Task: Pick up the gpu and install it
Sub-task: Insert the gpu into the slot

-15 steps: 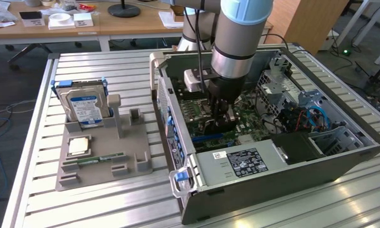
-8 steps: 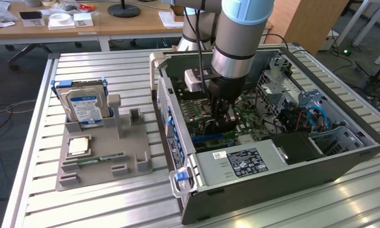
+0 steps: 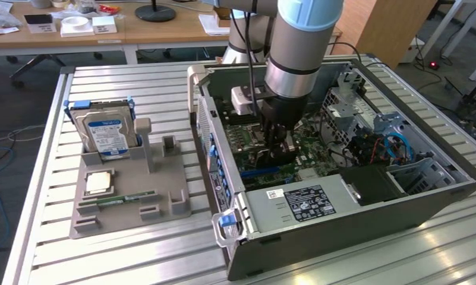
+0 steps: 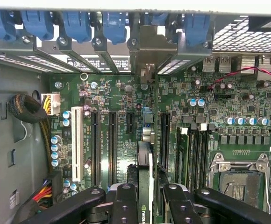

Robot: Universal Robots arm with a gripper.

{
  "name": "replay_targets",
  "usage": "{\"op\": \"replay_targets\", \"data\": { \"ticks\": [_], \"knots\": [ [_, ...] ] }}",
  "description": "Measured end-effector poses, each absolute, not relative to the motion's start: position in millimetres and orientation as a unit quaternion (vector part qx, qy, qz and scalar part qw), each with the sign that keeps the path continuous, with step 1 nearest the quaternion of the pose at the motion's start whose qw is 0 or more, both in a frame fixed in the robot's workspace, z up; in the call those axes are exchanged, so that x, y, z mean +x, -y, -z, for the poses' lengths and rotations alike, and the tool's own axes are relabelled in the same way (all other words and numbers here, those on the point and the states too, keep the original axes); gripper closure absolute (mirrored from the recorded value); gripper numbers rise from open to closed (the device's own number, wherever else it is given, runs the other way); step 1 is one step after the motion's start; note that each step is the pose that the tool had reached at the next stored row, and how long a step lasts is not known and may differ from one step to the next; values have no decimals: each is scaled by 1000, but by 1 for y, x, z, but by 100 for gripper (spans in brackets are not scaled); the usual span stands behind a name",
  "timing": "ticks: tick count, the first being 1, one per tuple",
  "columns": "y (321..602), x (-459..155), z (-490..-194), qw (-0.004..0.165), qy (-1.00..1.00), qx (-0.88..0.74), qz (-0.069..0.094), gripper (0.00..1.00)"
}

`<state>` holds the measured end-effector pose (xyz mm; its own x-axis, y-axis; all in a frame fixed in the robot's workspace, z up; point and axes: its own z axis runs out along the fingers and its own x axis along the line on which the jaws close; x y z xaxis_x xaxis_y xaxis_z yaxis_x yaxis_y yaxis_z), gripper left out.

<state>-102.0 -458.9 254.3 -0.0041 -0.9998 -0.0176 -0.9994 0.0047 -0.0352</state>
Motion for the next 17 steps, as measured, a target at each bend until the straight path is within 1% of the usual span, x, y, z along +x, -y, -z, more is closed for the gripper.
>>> {"op": "replay_targets", "data": {
  "ticks": [17],
  "knots": [
    [459, -102, -252, 19, -709, -705, 6, 74]
  ]
}}
